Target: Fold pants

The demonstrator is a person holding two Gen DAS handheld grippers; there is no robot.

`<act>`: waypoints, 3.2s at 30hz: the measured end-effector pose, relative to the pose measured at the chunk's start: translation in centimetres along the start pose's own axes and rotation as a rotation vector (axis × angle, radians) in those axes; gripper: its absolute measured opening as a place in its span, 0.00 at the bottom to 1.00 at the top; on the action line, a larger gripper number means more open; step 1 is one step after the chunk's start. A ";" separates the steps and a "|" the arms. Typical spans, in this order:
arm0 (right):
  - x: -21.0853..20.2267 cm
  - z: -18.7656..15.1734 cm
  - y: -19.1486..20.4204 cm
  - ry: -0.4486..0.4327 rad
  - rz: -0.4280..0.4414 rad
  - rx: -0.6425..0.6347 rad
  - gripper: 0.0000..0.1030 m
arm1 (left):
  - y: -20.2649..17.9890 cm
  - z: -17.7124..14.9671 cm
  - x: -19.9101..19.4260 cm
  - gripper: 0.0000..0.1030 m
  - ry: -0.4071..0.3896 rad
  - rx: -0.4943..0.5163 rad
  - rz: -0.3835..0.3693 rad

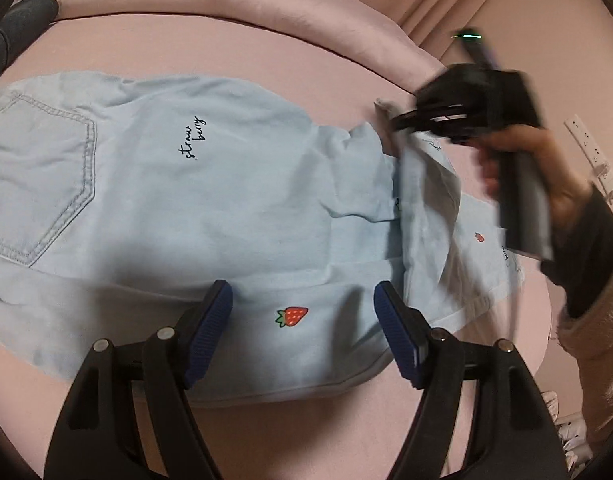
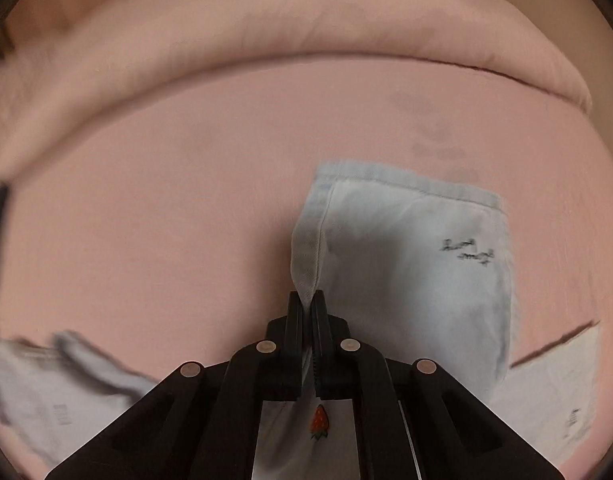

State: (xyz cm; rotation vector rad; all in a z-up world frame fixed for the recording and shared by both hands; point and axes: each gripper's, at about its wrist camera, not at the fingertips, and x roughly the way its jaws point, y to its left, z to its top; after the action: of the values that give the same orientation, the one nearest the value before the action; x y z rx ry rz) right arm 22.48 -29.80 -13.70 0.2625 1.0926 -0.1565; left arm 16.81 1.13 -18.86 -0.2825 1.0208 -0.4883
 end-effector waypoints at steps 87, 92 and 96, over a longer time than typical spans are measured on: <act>-15.0 -23.9 -29.3 -0.298 0.228 0.349 0.53 | 7.6 1.8 -8.4 0.99 -0.184 -0.094 0.323; -13.0 -27.0 -28.8 -0.233 0.349 0.436 0.53 | 3.6 2.5 -5.9 0.99 -0.152 -0.108 0.155; -13.8 -26.6 -25.9 -0.264 0.288 0.424 0.53 | 1.3 3.5 -3.5 0.99 -0.117 -0.120 0.060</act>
State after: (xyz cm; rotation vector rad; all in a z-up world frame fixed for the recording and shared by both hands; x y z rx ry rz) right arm -13.10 -47.09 -16.37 0.7542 0.7408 -0.1589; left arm 18.67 4.05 -15.14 -0.3821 0.9432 -0.3521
